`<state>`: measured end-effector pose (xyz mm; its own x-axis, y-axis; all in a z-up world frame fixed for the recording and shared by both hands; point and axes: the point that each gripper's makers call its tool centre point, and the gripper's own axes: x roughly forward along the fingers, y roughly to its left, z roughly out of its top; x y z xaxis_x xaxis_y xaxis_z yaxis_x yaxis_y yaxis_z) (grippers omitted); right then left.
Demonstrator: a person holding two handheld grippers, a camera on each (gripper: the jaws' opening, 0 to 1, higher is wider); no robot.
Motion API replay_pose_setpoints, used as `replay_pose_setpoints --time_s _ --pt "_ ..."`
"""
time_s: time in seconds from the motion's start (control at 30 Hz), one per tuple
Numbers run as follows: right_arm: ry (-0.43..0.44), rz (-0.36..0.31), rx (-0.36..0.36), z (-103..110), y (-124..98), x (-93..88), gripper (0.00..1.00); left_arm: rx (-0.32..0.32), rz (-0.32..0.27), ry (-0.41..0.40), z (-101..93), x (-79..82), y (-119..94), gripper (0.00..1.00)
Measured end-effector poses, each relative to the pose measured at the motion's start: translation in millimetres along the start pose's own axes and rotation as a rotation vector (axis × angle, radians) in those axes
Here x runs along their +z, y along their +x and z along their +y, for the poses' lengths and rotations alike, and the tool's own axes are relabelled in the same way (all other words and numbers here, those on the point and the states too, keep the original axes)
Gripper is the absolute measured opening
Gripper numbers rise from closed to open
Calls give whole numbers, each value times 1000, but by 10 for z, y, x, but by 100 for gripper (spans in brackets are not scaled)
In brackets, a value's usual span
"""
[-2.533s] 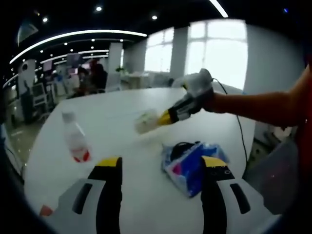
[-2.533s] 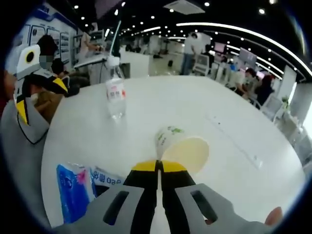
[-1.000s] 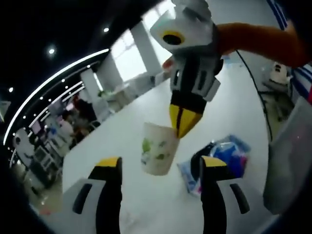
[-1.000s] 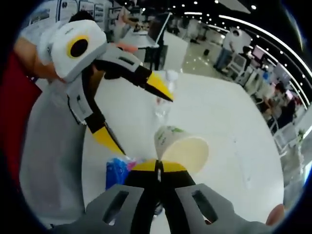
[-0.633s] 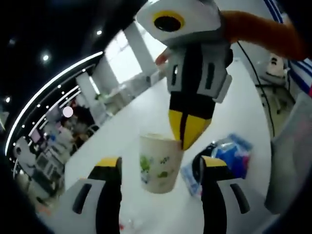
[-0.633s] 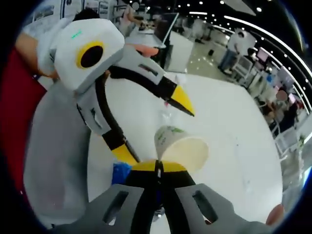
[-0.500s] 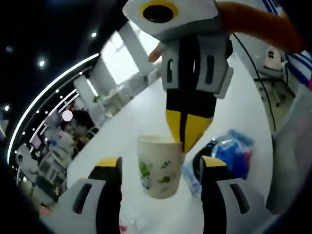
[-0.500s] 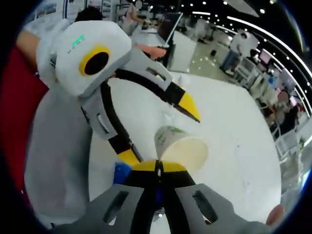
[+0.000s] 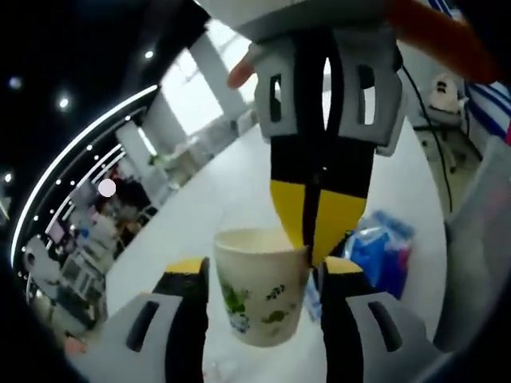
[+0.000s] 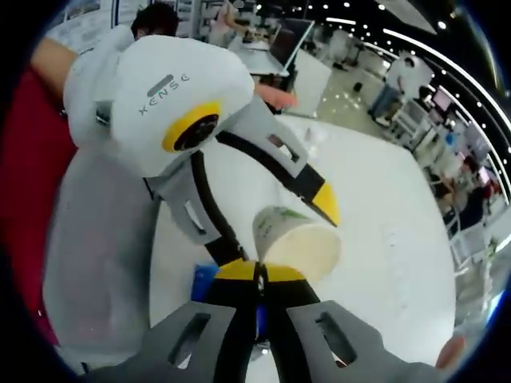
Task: Arrange the tabletop items into an orderly group along one side of the table until the central work area is clear of visible clutter.
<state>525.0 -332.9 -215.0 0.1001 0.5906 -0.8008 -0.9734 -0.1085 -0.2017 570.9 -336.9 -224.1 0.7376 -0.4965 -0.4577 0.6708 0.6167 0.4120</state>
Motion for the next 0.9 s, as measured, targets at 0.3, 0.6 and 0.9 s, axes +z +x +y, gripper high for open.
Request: replay_pose_setpoints --time_s 0.3,0.6,0.9 --pt "-10 8 -3 7 -12 7 2 -6 -18 -29 -19 10 23 44" --pt "-7 9 -10 -5 -21 -1 2 -10 -37 -54 -32 6 33 41" --pt "3 -24 -26 -48 -39 43 7 -1 -61 -178 15 -83 6 41"
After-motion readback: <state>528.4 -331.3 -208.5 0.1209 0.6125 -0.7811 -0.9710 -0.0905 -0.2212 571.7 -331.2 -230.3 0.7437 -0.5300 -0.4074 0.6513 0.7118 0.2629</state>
